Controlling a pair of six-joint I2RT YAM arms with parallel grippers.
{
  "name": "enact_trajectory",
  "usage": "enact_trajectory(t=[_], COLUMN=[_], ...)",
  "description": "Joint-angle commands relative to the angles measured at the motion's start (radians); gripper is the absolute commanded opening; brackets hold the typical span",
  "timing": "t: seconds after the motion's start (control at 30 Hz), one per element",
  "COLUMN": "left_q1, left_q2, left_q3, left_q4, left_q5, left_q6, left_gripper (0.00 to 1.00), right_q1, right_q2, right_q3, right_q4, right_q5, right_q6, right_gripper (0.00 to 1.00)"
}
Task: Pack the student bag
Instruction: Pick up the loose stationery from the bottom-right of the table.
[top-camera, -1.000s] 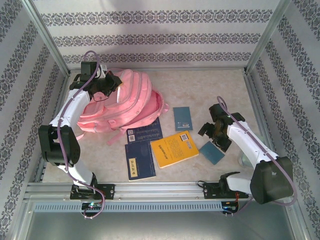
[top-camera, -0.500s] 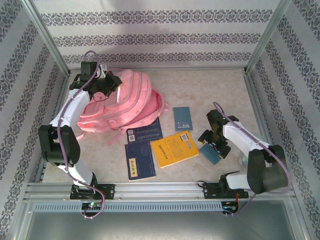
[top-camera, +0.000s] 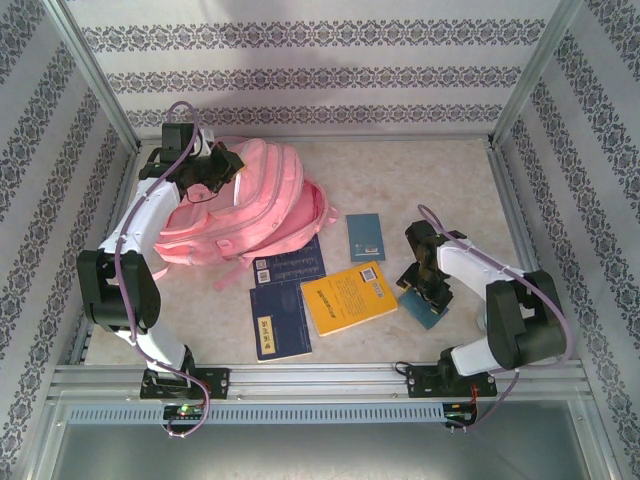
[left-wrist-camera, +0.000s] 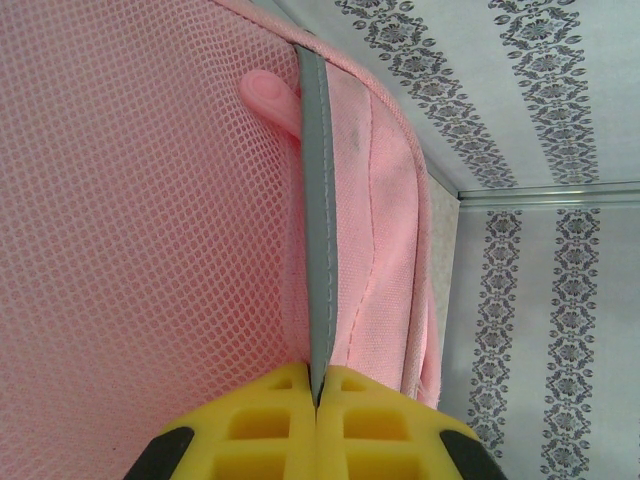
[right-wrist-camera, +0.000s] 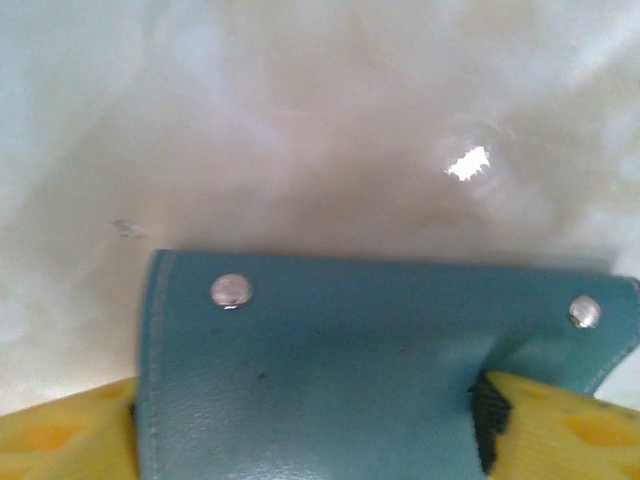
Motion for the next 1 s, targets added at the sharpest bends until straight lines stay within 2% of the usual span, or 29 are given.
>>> enact_trajectory(t=[0.0,0.37,0.5,0.63,0.77,0.97], left_q1=[-0.001,-0.02,-0.043,-0.062,-0.071,-0.077], left_q2=[-0.022,-0.017,-0.009,0.001,0.037,0.081], left_q3=[0.019,0.049,0.098,0.174,0.295,0.429], left_q4=[0.064,0.038,-0.008,-0.073,-0.143,-0.22], left_q5=[0.036,0.045,0.046,0.051,0.104,0.217], left_q6=[0.016,0.031,0.054,0.078,0.099,0.148], left_gripper=[0.0,0.0,0.0,0.0,0.0,0.0], right_q1=[0.001,0.002,0.005,0.009,0.028,0.057], right_q2=[-0.035,-0.159,-0.206,-0.3,-0.403,-0.414], right_q3=[-0.035,0.031,0.072,0.141,0.194,0.279], right_q4=[0.001,-0.06,-0.091,-0.083,0.053,0.358], right_q5=[0.054,0.098,0.109,0.089,-0.022,-0.325], right_q6=[0.02,-0.008,-0.012,-0.052,-0.128,-0.214], right_gripper=[0.64,0.22,0.01,0.0,0.0,0.0])
